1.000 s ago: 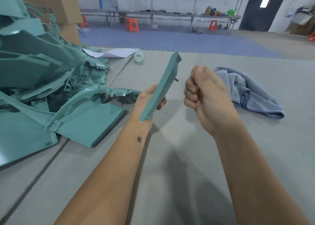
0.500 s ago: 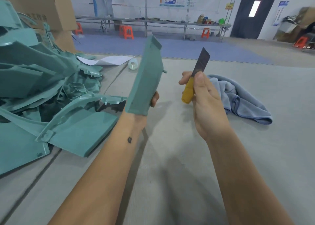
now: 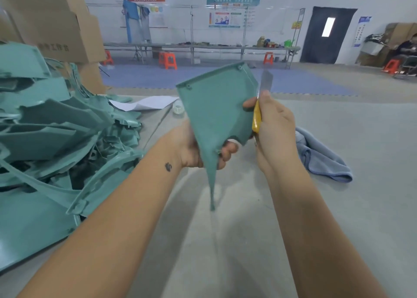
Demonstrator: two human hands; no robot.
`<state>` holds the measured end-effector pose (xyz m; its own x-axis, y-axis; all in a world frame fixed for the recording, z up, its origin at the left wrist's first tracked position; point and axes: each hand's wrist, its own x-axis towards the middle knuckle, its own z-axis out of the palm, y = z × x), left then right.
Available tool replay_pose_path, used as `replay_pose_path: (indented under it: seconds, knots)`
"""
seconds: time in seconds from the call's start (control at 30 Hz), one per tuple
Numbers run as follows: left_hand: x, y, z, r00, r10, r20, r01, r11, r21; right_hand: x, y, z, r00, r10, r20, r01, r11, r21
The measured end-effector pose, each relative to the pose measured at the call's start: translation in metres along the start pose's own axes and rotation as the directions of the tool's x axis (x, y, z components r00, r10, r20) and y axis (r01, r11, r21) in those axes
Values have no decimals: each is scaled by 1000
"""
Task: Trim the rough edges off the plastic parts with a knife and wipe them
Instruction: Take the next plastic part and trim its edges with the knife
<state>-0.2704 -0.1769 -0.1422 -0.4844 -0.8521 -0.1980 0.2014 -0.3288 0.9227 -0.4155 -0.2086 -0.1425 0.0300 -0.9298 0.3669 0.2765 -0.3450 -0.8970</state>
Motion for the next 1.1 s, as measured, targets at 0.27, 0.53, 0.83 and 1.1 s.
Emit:
replay_pose_path:
  seconds: [0.27,0.53,0.83,1.1]
  knots:
    - [-22,-27,-17,925,318,-210,-370,881,-294,20,-30,-29,835,136,533,268,745,-610]
    - [-36,-29,-38,753,385,-534,-216,911,351,12,-2,-6,761,-90,643,572,560,-599]
    - [-3,-99,-41,541,106,-834,-470,861,-195,-22,67,-38,970,-243,-13,222,907,-359]
    - [29,-109,-8,583,5,-813,-674,562,-480,-40,94,-56,963,-29,-268,5,996,-91]
